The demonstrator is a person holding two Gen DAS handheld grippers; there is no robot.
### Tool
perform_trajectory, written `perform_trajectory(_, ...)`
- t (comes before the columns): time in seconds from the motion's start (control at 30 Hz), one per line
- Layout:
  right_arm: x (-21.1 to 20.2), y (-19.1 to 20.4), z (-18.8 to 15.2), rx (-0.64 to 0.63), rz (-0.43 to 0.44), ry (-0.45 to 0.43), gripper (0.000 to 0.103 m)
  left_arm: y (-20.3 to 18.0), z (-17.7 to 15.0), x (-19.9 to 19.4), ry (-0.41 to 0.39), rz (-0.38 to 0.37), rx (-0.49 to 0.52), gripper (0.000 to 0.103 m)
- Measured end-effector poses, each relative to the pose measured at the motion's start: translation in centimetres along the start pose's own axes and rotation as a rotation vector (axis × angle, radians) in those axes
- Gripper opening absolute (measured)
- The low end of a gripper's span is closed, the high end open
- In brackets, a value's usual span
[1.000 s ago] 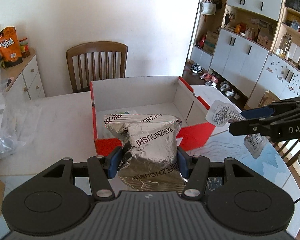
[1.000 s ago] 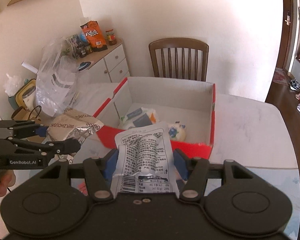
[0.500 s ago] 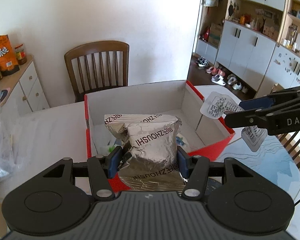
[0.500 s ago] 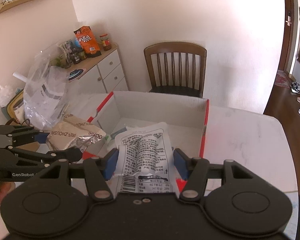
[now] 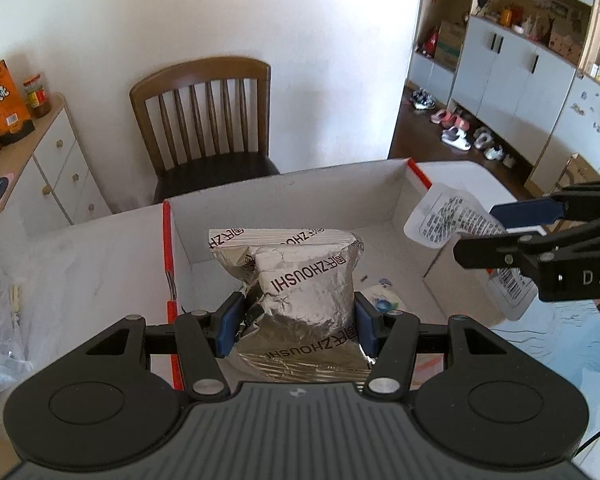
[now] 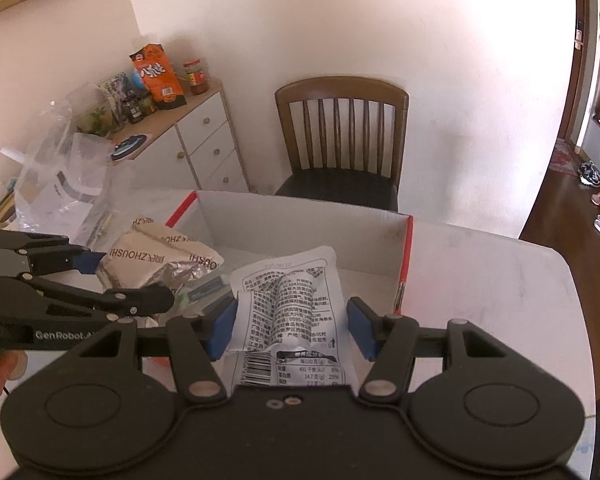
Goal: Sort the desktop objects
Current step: 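Lift and carry the silver snack bag and clear sachet with both grippers over the red box, then lower both grippers into the box and release the silver bag and sachet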
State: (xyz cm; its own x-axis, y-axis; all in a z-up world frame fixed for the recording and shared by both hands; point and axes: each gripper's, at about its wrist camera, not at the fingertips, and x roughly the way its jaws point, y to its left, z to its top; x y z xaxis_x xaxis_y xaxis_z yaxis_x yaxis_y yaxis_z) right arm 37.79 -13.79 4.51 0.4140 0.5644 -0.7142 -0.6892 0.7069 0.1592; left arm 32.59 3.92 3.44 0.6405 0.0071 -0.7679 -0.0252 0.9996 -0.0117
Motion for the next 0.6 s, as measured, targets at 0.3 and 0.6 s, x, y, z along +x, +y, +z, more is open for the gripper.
perform_trajectory(0.3, 4.1, -1.1, 1.1, 0.026, -0.027, 0.051, 0.059, -0.7, 0.1, 3.1, 0.06, 0.028, 0.043, 0.056)
perform_trajectory(0.6, 7.8, -0.6, 0.8, 0.016, -0.039, 0.118, 0.059, -0.6, -0.5, 5.6, 0.101, 0.051, 0.082, 0.056)
